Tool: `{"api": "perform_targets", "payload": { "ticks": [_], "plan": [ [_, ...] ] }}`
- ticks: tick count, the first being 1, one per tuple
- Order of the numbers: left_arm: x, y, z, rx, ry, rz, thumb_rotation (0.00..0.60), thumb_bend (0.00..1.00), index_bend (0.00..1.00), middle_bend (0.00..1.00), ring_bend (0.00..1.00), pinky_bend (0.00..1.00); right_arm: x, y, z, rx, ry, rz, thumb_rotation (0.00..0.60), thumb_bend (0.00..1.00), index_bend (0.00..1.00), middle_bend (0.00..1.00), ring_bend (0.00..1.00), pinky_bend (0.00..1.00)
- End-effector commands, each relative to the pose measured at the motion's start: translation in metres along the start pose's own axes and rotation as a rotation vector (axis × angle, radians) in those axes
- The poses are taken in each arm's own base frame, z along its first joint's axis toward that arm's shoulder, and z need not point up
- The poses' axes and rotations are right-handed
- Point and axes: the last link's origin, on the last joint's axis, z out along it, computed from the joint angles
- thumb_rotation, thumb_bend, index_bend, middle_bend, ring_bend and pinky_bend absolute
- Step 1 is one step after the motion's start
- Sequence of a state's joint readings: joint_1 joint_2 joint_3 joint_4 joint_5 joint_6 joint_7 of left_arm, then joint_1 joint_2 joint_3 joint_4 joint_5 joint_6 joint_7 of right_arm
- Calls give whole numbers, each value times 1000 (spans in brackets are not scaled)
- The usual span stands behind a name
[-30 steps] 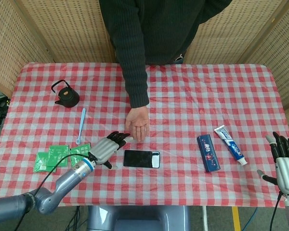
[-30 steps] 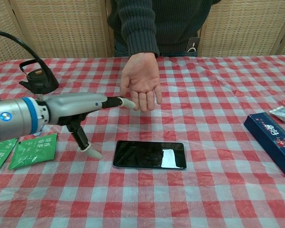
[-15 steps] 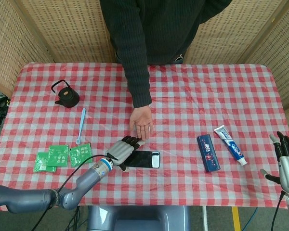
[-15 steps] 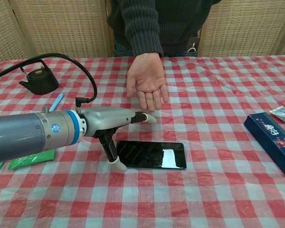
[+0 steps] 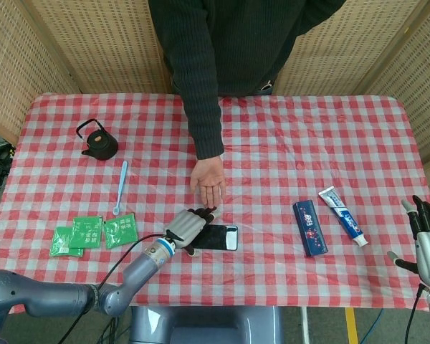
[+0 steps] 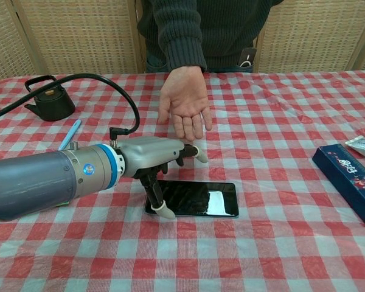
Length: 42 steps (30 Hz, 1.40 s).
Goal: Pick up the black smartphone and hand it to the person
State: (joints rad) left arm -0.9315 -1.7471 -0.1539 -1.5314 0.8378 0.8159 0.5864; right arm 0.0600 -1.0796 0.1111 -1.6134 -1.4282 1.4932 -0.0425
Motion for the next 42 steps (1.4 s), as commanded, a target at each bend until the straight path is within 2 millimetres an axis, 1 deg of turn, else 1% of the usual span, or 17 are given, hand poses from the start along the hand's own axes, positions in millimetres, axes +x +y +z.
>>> {"api": "perform_targets", "payload": {
  "ticks": [1, 6, 13, 14, 16, 18, 20, 22, 25, 28, 33, 42],
  "plan": [
    [-2, 6, 6, 18, 16, 20, 600, 0, 163, 108, 208, 330, 1, 0, 0, -1, 1, 2, 600, 0, 64, 0, 0, 0],
    [-8, 12, 10, 41, 11, 53, 600, 0, 173, 116, 215, 330, 2, 2, 0, -6, 2, 7, 600, 0, 63, 0, 0, 0],
    [-15, 16, 14, 66, 0, 74, 600, 0, 194, 135, 233, 337, 3, 3, 0, -8, 3, 11, 600, 0, 66, 0, 0, 0],
    [-16, 16, 14, 66, -2, 74, 600, 0, 216, 159, 255, 351, 3, 3, 0, -8, 3, 12, 600, 0, 66, 0, 0, 0],
    [-16, 17, 15, 67, -2, 78, 600, 0, 294, 238, 326, 399, 3, 3, 0, -8, 3, 12, 600, 0, 66, 0, 0, 0],
    [-16, 16, 17, 70, 13, 103, 600, 10, 429, 361, 432, 482, 3, 4, 1, -9, 2, 14, 600, 0, 66, 0, 0, 0],
    [-16, 15, 17, 78, 33, 120, 600, 30, 505, 426, 486, 520, 3, 4, 1, -10, 4, 16, 600, 0, 66, 0, 0, 0],
    [-16, 14, 17, 84, 44, 132, 600, 54, 540, 453, 510, 526, 3, 4, 1, -11, 5, 17, 600, 0, 66, 0, 0, 0],
    [-16, 13, 14, 87, 52, 142, 600, 70, 552, 462, 518, 527, 3, 4, 1, -10, 5, 17, 600, 0, 67, 0, 0, 0],
    [-13, 12, 8, 79, 69, 144, 600, 70, 551, 462, 518, 527, 4, 4, 0, -9, 7, 17, 600, 0, 67, 0, 0, 0],
    [0, 5, -7, 74, 121, 153, 600, 72, 551, 462, 517, 527, 4, 4, 0, -7, 7, 16, 600, 0, 66, 0, 0, 0],
    [30, -3, -44, 25, 208, 113, 600, 71, 551, 462, 517, 527, 3, 1, -1, 0, 4, 13, 600, 0, 67, 0, 0, 0]
  ]
}}
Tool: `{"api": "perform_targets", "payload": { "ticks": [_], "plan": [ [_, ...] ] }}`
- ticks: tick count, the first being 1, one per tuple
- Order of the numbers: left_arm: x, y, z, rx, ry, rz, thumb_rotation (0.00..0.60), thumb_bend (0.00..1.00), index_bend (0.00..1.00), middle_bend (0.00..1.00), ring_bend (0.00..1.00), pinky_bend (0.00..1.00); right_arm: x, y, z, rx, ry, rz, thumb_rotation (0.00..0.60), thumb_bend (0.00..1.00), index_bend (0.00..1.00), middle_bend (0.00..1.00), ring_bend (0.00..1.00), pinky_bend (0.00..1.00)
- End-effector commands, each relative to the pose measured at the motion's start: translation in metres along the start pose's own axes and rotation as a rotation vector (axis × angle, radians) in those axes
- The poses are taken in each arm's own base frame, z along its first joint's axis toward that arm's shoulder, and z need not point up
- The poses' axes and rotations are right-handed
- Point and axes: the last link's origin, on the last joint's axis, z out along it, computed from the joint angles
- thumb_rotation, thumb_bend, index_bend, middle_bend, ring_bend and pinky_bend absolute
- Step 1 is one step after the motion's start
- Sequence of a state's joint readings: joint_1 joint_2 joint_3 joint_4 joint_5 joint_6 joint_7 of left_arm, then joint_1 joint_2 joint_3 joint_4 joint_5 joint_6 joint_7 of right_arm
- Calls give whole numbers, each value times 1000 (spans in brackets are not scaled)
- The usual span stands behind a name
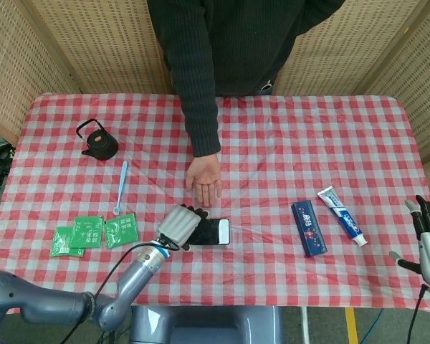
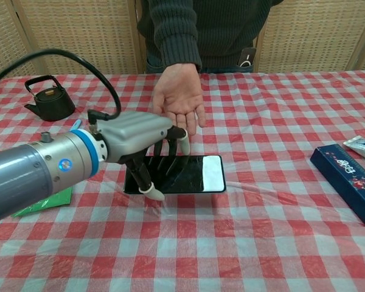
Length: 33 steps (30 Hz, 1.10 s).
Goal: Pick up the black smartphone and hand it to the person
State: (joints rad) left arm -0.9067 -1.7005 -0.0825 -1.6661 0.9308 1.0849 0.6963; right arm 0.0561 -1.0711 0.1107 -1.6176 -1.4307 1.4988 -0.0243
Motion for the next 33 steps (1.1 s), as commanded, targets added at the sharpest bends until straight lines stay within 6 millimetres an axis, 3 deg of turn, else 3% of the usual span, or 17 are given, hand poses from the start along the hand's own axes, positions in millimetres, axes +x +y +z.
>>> {"api": "perform_targets", "payload": {
  "ticks": [1, 8, 14, 23, 30, 33],
  "plan": [
    [19, -7, -15, -17, 55, -28, 600, 72, 551, 462, 517, 527, 0, 0, 0, 1, -1, 0, 600, 0, 67, 0, 0, 0],
    [56, -15, -18, -14, 169, -66, 600, 71, 545, 462, 517, 527, -1, -1, 0, 1, -3, 0, 600, 0, 66, 0, 0, 0],
    [84, -25, 8, 57, 236, -76, 600, 72, 545, 462, 517, 527, -1, -1, 0, -3, -6, 3, 600, 0, 67, 0, 0, 0],
    [82, -31, 41, 142, 212, -42, 600, 71, 540, 462, 517, 527, -1, 3, 4, -16, -13, 11, 600, 0, 67, 0, 0, 0],
    [74, -27, 52, 155, 202, -29, 600, 67, 525, 455, 517, 523, 0, 5, 5, -21, -11, 16, 600, 0, 67, 0, 0, 0],
    [73, -24, 54, 153, 208, -30, 600, 47, 484, 409, 487, 494, 0, 5, 4, -22, -13, 17, 600, 0, 68, 0, 0, 0]
  ]
}}
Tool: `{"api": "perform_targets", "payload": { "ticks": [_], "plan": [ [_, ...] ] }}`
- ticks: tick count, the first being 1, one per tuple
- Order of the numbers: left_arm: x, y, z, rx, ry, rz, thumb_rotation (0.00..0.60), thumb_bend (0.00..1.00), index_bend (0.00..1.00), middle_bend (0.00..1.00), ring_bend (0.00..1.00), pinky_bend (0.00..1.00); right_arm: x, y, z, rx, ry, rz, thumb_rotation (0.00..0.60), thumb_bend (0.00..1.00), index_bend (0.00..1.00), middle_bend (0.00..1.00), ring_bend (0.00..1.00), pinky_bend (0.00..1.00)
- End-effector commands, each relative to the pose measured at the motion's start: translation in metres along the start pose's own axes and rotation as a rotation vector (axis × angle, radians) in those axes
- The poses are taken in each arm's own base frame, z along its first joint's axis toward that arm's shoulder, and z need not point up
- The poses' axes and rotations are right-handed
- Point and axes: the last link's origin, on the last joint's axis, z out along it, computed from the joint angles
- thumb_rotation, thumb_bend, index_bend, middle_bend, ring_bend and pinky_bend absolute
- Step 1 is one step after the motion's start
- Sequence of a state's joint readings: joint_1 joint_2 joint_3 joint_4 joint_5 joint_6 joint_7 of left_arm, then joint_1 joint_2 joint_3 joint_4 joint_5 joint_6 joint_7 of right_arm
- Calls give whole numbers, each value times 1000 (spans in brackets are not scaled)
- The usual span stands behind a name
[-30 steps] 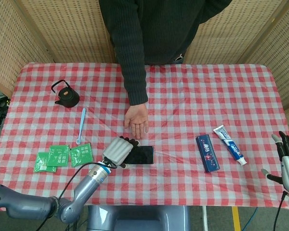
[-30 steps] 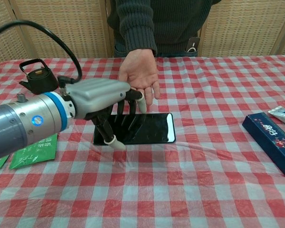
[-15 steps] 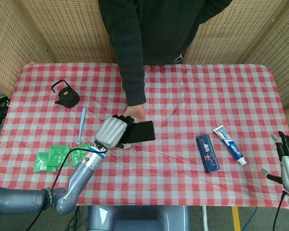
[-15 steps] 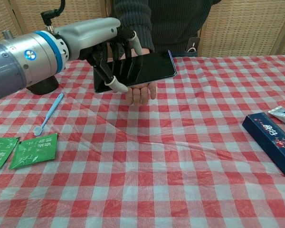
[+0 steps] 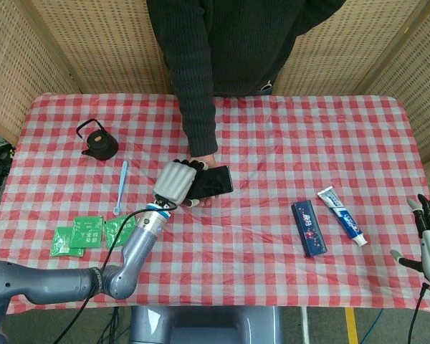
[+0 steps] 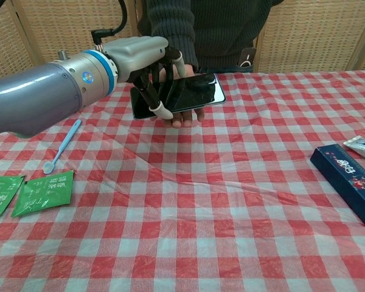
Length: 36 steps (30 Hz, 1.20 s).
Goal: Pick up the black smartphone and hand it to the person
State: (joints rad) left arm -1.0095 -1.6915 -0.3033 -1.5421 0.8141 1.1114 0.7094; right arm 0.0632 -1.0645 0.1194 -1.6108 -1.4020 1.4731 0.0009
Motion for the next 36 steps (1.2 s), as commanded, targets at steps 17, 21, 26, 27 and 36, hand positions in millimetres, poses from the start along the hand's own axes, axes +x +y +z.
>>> {"api": "perform_targets", "payload": {
  "ticks": [17, 21, 26, 27, 36],
  "plan": [
    [16, 9, -6, -43, 72, -81, 600, 0, 0, 0, 0, 0, 2, 0, -1, 0, 1, 7, 600, 0, 69, 0, 0, 0],
    [35, 5, -15, -59, 128, -104, 600, 0, 0, 0, 0, 0, 2, 0, -2, 3, 2, 7, 600, 0, 69, 0, 0, 0],
    [65, -13, -41, -65, 209, -89, 600, 0, 0, 0, 0, 0, 2, -2, -3, 8, 1, 8, 600, 0, 71, 0, 0, 0],
    [69, -18, -47, -63, 215, -80, 600, 0, 0, 0, 0, 0, 2, -2, -3, 9, 1, 9, 600, 0, 71, 0, 0, 0],
    [72, -124, -160, 159, 258, -2, 600, 0, 0, 0, 0, 0, 3, -5, -6, 26, -5, 23, 600, 0, 71, 0, 0, 0]
  ]
}}
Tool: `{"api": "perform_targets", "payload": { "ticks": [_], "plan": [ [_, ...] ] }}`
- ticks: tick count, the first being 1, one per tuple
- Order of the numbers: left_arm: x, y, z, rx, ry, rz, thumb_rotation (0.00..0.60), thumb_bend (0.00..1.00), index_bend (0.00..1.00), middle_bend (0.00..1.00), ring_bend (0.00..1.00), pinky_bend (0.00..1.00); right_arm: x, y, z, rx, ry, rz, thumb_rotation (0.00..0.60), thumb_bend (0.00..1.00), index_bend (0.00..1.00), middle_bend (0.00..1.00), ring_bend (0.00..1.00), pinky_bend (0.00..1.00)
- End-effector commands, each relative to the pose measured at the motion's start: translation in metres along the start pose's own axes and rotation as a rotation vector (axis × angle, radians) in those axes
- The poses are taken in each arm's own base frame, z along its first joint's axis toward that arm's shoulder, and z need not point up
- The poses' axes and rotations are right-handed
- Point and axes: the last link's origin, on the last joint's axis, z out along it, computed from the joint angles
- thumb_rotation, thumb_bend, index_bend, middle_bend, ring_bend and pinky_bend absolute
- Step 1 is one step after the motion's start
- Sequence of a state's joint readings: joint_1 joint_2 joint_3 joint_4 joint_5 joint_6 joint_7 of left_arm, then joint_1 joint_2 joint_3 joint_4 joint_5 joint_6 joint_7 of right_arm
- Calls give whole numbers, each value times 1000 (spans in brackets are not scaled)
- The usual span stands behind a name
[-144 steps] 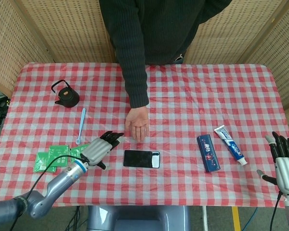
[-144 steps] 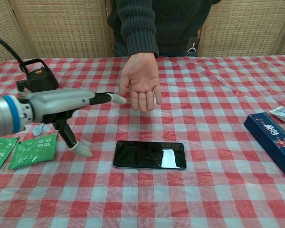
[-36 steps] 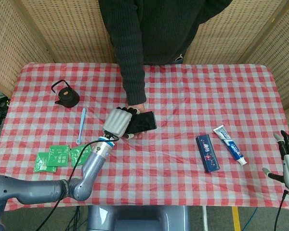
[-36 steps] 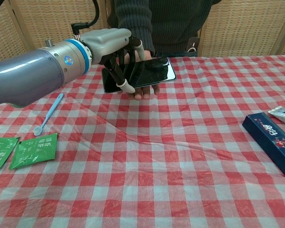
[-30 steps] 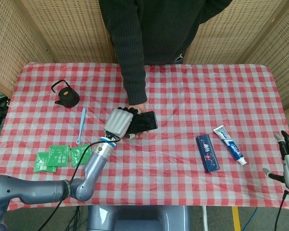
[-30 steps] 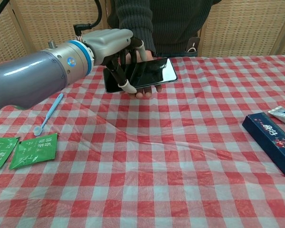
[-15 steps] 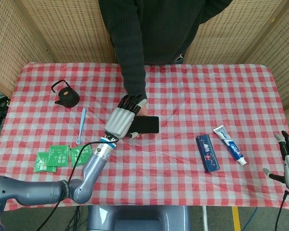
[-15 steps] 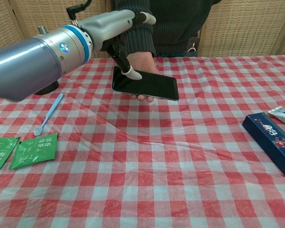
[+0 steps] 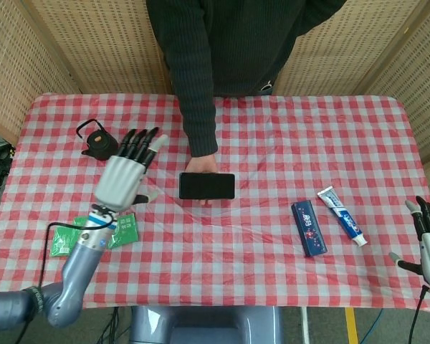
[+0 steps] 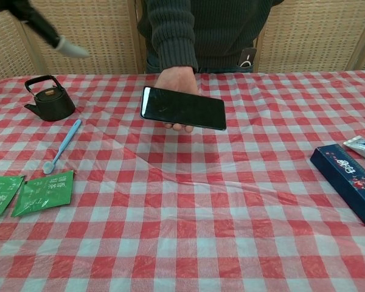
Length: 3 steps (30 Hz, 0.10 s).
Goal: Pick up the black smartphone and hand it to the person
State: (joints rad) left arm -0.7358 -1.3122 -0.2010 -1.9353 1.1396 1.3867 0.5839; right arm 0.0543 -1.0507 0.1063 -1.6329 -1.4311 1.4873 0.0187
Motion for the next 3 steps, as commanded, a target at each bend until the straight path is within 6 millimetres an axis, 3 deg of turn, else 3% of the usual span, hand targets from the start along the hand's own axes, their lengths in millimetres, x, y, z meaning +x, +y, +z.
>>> {"api": "perform_targets", "payload": {
  "ticks": [1, 3],
  "plan": [
    [10, -62, -68, 133, 19, 6, 600, 0, 0, 0, 0, 0, 0, -1, -1, 6, 0, 4, 600, 0, 71, 0, 0, 0],
    [7, -85, -96, 184, 12, -1, 600, 0, 0, 0, 0, 0, 1, -3, -2, 13, 2, 7, 600, 0, 71, 0, 0, 0]
  ]
}}
